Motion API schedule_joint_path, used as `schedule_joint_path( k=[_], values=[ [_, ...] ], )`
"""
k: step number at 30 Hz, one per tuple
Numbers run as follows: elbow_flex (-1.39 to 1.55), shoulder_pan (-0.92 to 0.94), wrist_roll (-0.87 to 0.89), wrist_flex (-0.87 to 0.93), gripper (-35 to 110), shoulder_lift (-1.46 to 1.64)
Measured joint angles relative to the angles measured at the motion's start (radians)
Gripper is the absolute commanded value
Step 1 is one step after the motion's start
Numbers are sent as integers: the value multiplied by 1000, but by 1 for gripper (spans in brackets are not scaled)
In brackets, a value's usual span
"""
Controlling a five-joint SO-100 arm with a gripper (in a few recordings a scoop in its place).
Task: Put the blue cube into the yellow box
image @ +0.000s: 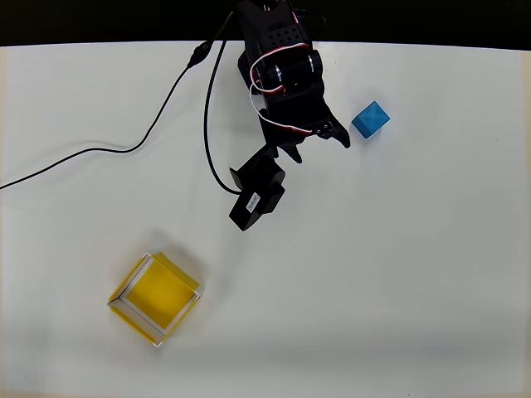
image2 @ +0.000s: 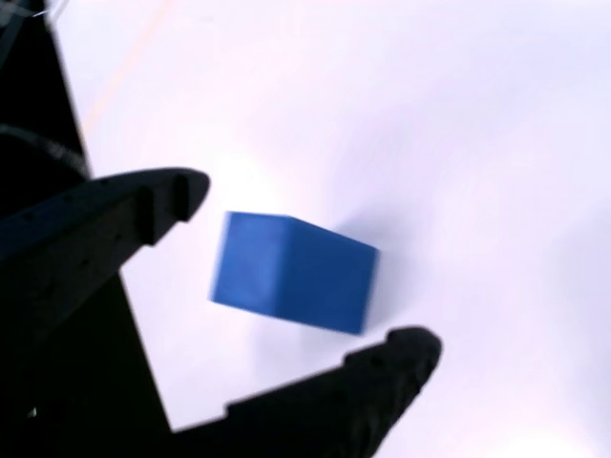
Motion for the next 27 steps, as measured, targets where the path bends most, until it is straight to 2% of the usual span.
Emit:
schedule_joint_path(
  k=[6,12,27],
  values=[
    [-158,-184,61,92,46,-190],
    [-193,-331,118,120,46,-376],
    [-216,-526,245,23,46,-712]
  ],
)
